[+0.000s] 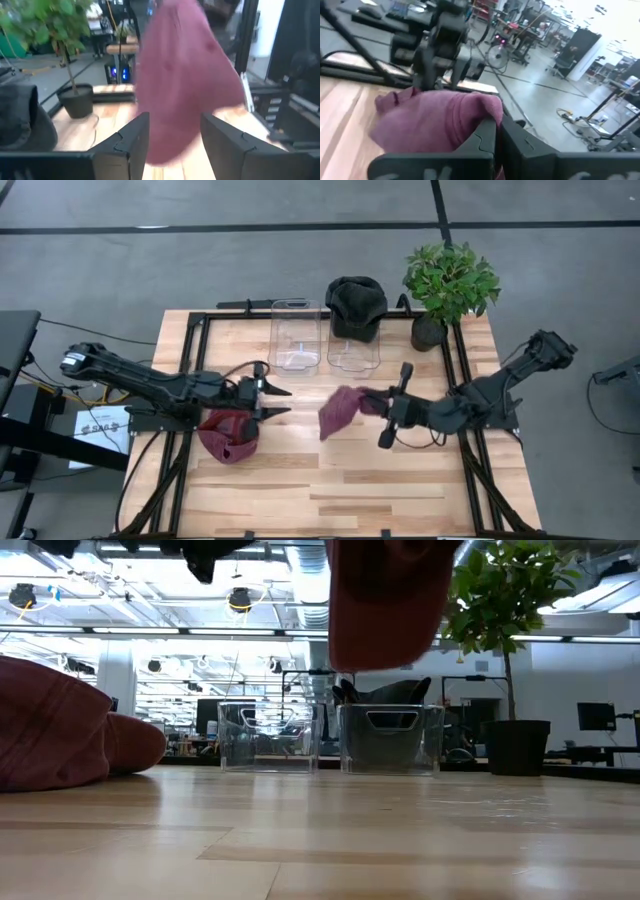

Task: Pick & Place hat
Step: Put the right red cap into the left transparent bin

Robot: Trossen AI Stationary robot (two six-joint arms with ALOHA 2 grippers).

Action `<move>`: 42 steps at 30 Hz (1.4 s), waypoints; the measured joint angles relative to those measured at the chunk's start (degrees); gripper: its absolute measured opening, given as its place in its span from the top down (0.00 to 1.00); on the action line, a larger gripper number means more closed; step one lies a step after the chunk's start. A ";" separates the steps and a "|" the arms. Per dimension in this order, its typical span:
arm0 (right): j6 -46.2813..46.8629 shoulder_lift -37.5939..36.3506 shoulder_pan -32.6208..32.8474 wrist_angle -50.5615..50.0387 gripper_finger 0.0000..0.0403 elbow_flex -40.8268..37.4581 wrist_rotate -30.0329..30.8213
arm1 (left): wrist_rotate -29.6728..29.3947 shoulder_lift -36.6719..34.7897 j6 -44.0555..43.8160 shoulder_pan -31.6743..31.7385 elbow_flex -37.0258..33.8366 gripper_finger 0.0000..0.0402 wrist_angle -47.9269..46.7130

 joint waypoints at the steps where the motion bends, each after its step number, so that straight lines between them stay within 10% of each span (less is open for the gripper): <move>1: -0.50 0.03 -0.36 0.04 1.00 0.55 0.00 | -0.03 1.70 0.00 0.01 0.00 0.57 0.99; 17: -3.97 0.01 -7.23 0.52 1.00 5.52 -1.08 | -3.00 20.29 4.99 1.04 -0.02 0.57 20.30; 42: -5.41 4.19 -18.85 16.02 1.00 5.62 -4.84 | -12.42 21.32 1.07 2.05 -0.02 0.57 22.23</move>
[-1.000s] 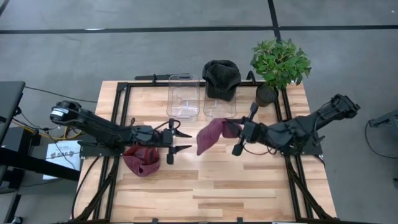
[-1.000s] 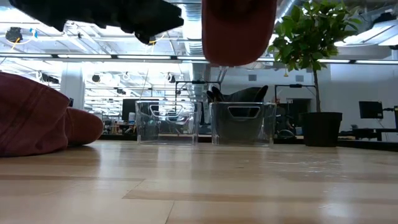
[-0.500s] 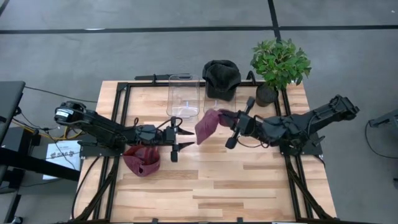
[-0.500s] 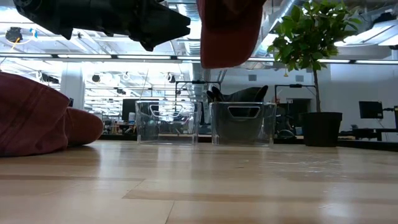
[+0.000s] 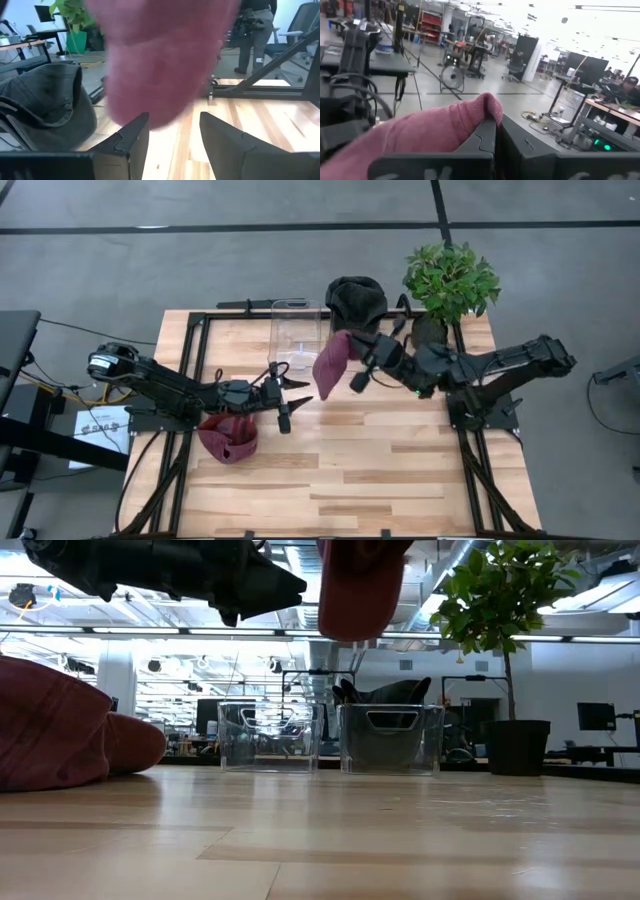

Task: Pick & Place hat
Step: Put the right red cap into the left transparent bin

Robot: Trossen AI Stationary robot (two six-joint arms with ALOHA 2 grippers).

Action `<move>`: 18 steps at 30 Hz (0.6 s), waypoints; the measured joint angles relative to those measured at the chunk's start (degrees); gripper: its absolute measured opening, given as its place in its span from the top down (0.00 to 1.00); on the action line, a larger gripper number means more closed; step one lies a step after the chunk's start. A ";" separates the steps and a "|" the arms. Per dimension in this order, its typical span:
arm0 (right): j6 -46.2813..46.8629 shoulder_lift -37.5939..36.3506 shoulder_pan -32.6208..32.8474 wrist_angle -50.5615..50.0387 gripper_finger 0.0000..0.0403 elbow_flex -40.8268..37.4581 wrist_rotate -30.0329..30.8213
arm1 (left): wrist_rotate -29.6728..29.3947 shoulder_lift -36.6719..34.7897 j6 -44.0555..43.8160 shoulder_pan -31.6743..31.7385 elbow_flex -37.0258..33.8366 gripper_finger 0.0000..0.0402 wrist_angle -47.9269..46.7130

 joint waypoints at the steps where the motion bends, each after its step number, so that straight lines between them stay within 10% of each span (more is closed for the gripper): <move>1: -0.04 0.43 -0.73 0.32 1.00 0.01 -0.42 | 0.00 0.00 0.00 0.00 0.00 0.57 0.00; 18: -4.58 10.90 0.06 -0.16 1.00 7.00 -1.86 | -10.58 0.00 0.61 0.00 -0.02 0.57 -1.48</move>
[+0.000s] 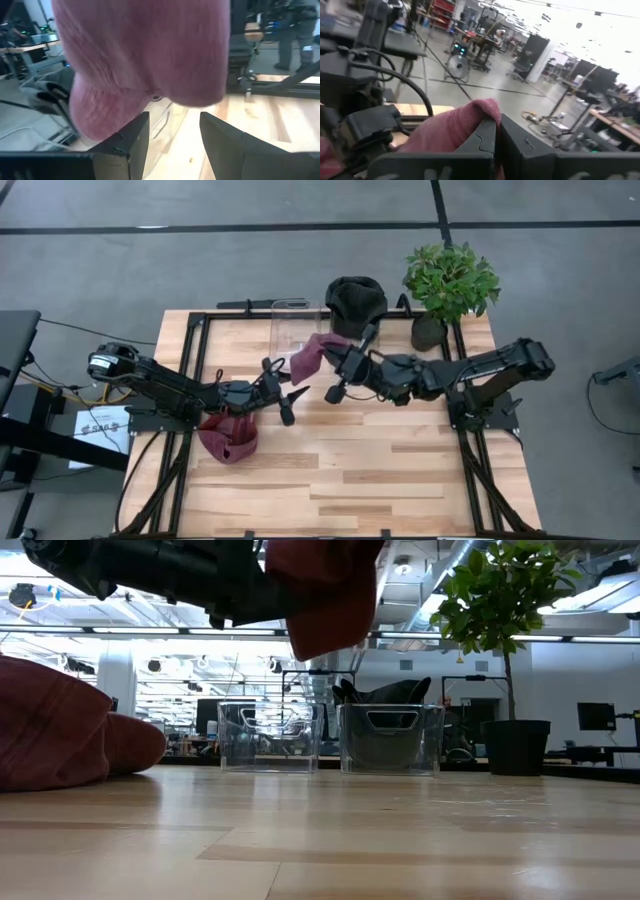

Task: Pick & Place hat
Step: Put the right red cap into the left transparent bin

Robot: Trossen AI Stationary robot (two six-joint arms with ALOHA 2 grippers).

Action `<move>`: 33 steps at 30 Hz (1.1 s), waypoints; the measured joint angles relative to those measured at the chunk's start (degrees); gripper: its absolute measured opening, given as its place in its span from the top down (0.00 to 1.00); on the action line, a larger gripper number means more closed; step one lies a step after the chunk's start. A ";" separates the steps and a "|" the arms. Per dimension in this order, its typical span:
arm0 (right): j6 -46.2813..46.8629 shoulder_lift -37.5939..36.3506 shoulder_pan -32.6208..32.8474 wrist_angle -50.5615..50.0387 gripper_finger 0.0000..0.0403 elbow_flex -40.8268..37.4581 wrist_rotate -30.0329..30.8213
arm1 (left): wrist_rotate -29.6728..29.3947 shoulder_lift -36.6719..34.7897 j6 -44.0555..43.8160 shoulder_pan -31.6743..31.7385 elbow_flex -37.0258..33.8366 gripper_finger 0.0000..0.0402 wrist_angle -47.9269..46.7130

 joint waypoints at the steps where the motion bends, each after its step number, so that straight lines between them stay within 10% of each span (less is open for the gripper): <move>1: -0.85 0.12 0.28 -0.40 1.00 0.47 0.92 | -0.53 0.00 0.02 0.00 0.00 0.57 -0.12; 33: -3.44 -0.60 6.34 -6.68 1.00 0.98 15.51 | -4.89 0.00 0.00 0.00 0.00 0.57 -1.04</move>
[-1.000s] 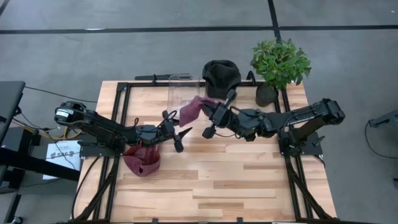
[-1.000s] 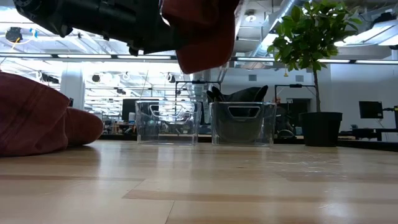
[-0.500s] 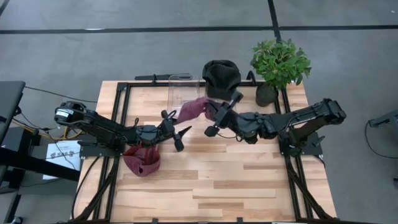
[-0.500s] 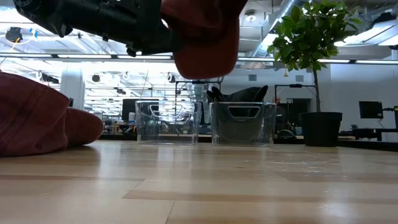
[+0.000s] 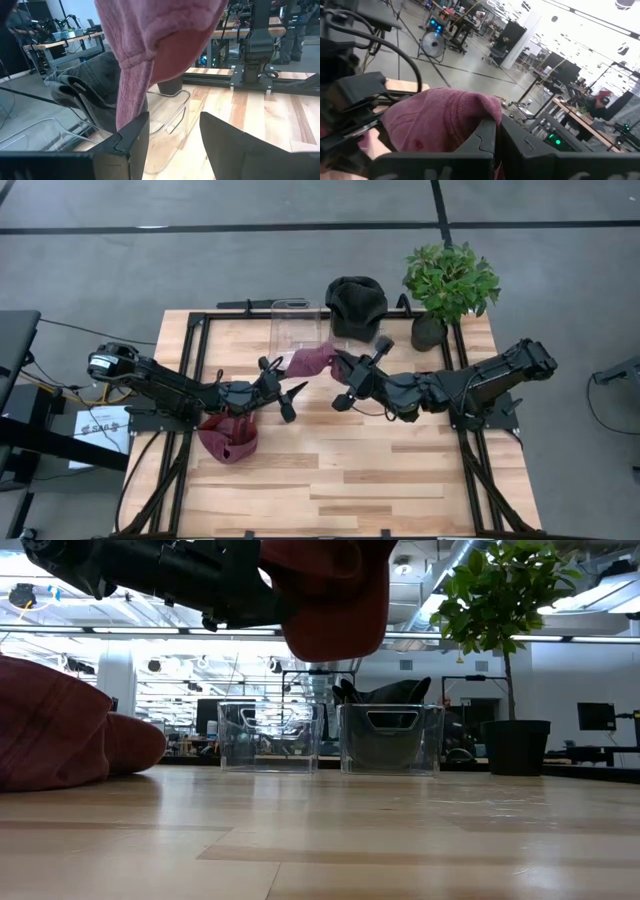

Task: Pick & Place hat
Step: Put the right red cap into the left transparent bin

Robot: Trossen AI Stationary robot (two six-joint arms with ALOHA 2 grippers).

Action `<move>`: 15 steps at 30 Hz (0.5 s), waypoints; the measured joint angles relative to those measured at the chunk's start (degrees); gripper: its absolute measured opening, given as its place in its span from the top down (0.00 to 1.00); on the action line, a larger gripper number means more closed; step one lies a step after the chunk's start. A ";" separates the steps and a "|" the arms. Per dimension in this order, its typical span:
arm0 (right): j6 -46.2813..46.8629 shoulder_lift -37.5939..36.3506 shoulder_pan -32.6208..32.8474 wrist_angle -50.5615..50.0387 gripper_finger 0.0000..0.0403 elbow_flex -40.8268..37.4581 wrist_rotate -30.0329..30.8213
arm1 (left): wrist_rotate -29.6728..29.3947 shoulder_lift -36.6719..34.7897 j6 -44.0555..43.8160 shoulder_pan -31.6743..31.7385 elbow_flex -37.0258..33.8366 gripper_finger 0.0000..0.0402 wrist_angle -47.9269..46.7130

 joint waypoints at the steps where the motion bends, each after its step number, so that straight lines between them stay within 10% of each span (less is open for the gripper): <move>1: 0.00 0.00 0.29 0.00 1.00 0.00 0.24 | 0.00 0.00 -0.02 0.00 0.00 0.57 0.00; 15: -0.02 0.00 3.91 -0.22 1.00 -0.02 2.56 | 0.00 0.00 -0.02 -0.01 0.00 0.57 -0.13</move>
